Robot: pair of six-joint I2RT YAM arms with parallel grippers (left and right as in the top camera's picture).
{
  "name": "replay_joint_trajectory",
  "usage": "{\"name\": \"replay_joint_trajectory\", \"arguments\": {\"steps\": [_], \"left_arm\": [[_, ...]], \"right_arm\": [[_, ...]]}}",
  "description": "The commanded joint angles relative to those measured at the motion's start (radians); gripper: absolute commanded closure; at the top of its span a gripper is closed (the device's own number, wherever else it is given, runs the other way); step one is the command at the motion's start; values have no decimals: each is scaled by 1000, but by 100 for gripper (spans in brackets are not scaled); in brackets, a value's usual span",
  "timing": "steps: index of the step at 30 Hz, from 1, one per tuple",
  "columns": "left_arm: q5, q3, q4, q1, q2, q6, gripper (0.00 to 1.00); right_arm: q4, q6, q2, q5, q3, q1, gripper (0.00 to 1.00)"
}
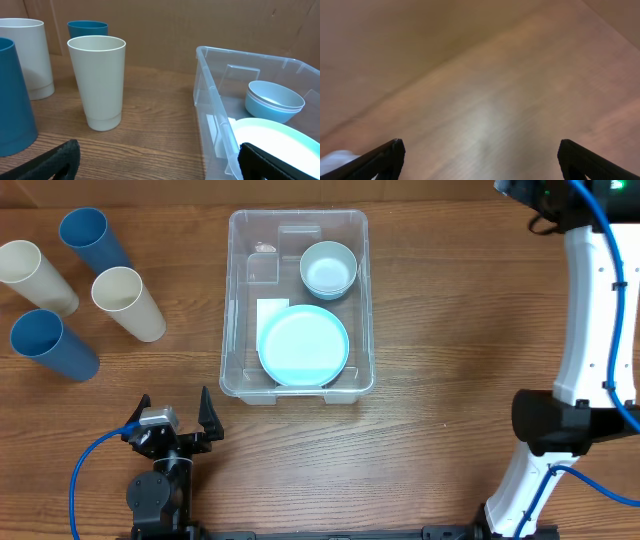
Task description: Pack container
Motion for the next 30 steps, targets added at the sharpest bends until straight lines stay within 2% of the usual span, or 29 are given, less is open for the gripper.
{"name": "replay_joint_trajectory", "arguments": {"steps": [1, 7, 12, 15, 17, 20, 22, 24, 27, 30], "left_arm": [[-5, -3, 3, 5, -8, 19, 0], [16, -3, 8, 4, -8, 2, 0], [24, -3, 8, 4, -8, -185, 0], [165, 3, 68, 4, -8, -216, 0], [217, 70, 71, 4, -7, -214, 0], [183, 294, -68, 5, 52, -177, 0], [160, 485, -183, 5, 166, -124, 0], [160, 683, -299, 5, 342, -81, 0], [174, 1049, -556, 5, 688, -75, 0], [198, 1369, -795, 5, 959, -73, 0]], "right_arm": [[-11, 3, 0, 13, -2, -90, 0], [-12, 3, 0, 13, -2, -146, 0], [-11, 3, 0, 13, -2, -146, 0], [-12, 3, 0, 13, -2, -146, 0], [-11, 3, 0, 13, -2, -146, 0], [-11, 3, 0, 13, -2, -146, 0], [-11, 3, 0, 13, -2, -146, 0], [-11, 3, 0, 13, -2, -146, 0], [-11, 3, 0, 13, -2, -146, 0], [-11, 3, 0, 13, -2, -146, 0]]}}
